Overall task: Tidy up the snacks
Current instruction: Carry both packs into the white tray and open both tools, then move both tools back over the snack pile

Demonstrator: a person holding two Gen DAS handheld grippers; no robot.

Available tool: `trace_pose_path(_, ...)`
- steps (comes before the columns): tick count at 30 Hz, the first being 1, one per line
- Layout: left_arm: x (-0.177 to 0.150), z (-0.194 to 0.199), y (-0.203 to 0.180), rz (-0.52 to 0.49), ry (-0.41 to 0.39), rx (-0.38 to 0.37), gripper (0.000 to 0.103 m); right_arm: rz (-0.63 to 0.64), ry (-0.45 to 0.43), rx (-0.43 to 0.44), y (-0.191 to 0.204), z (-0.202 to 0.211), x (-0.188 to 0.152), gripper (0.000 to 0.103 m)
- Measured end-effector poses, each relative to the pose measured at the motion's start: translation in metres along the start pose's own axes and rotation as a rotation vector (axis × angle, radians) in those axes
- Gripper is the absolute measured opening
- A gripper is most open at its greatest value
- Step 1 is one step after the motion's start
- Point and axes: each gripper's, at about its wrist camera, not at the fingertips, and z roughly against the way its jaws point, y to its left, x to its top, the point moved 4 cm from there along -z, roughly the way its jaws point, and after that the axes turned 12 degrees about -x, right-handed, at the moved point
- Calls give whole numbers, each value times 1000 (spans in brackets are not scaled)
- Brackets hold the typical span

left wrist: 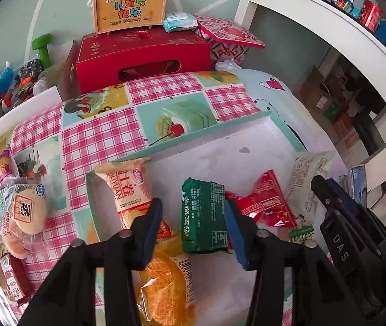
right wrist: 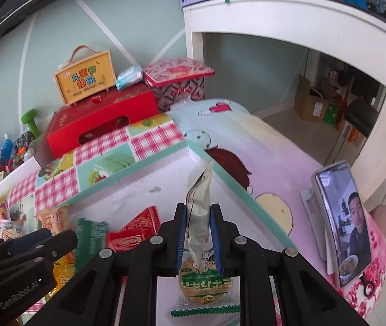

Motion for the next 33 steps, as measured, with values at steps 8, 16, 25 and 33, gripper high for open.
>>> trace_pose_path(8,-5,15,22,69,-17,55,80,19,62,20,6,-5,-6,55)
trace_pose_path(16,-12,27,56,137,-42,207,94,25,103,52,15,-8,-10,81)
trace_pose_path(25,-22,36,83,204,-58,237,103,39,112,76,26,-6,-13,103)
trace_pose_path(33,-39,59,116,267,-48,273,103,79,117,97,43,1,-16,103)
